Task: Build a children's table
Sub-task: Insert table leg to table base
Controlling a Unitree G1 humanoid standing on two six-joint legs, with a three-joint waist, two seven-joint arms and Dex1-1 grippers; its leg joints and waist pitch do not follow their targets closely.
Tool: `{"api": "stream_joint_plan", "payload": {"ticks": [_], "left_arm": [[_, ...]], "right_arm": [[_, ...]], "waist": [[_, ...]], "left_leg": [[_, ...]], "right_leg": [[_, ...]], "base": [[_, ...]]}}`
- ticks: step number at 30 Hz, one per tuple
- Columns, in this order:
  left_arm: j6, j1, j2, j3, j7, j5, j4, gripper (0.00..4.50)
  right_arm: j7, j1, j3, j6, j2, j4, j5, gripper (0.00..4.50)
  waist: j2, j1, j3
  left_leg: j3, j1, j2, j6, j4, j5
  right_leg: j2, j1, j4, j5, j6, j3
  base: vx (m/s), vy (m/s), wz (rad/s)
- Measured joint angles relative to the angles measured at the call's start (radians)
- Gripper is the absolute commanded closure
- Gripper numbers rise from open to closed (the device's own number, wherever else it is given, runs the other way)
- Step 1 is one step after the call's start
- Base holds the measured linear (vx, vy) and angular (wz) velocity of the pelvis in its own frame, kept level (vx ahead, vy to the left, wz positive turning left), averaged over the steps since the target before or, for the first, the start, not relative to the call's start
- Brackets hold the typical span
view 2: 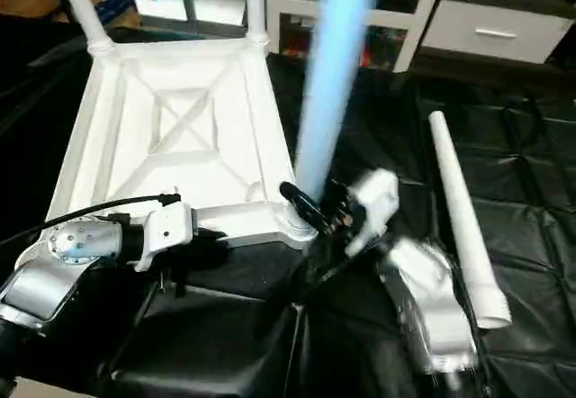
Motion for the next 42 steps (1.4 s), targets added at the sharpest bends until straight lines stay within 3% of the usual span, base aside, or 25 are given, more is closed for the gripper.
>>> {"api": "stream_joint_plan", "payload": {"ticks": [4, 10, 19, 26, 32, 42], "left_arm": [[0.006, 0.002, 0.004, 0.009, 0.005, 0.003, 0.001, 4.50], [0.008, 0.006, 0.006, 0.010, 0.015, 0.004, -0.003, 4.50], [0.013, 0.014, 0.001, 0.008, 0.015, 0.003, -0.014, 4.50], [0.032, 0.014, -0.011, 0.005, 0.013, -0.004, -0.024, 4.50], [0.043, 0.014, -0.008, 0.006, 0.005, -0.005, -0.028, 4.50], [0.056, 0.034, -0.002, 0.015, 0.005, -0.006, -0.054, 4.50]], "right_arm": [[0.018, -0.050, 0.005, 0.037, -0.006, 0.035, 0.001, 2.70], [0.016, -0.061, 0.005, 0.055, -0.003, 0.046, 0.012, 2.70], [-0.039, -0.014, -0.051, 0.063, 0.045, 0.037, 0.076, 2.70], [-0.043, 0.003, -0.041, 0.024, 0.036, 0.026, 0.061, 2.70], [-0.024, 0.002, 0.007, -0.019, 0.000, 0.009, -0.006, 2.70], [-0.016, 0.003, 0.013, -0.027, 0.000, 0.009, -0.012, 2.70]], "waist": [[-0.001, -0.006, 0.001], [-0.003, -0.015, 0.001], [0.001, -0.005, 0.000], [0.004, 0.002, 0.000], [0.002, 0.002, -0.002], [0.001, 0.000, -0.002]], "left_leg": [[-0.007, 0.000, -0.002, -0.001, 0.000, -0.001], [-0.009, 0.001, -0.003, -0.001, -0.001, -0.001], [-0.008, 0.004, -0.004, -0.001, -0.008, -0.001], [-0.007, 0.004, -0.005, -0.001, -0.008, -0.001], [-0.007, 0.004, -0.005, -0.001, -0.008, -0.001], [-0.007, 0.005, -0.005, -0.002, -0.008, -0.003]], "right_leg": [[0.000, -0.001, -0.008, -0.004, 0.001, -0.002], [0.001, 0.000, -0.020, -0.004, 0.001, -0.001], [0.002, 0.001, -0.020, -0.004, 0.001, 0.000], [0.001, 0.001, -0.020, -0.004, 0.001, 0.001], [0.001, 0.001, -0.020, -0.004, 0.001, 0.001], [0.001, 0.001, -0.020, -0.004, 0.001, 0.002]], "base": [[0.000, 0.000, 0.00], [0.000, 0.000, 0.00], [0.000, 0.000, 0.00], [0.000, 0.000, 0.00], [0.000, 0.000, 0.00], [0.000, 0.000, 0.00]]}}
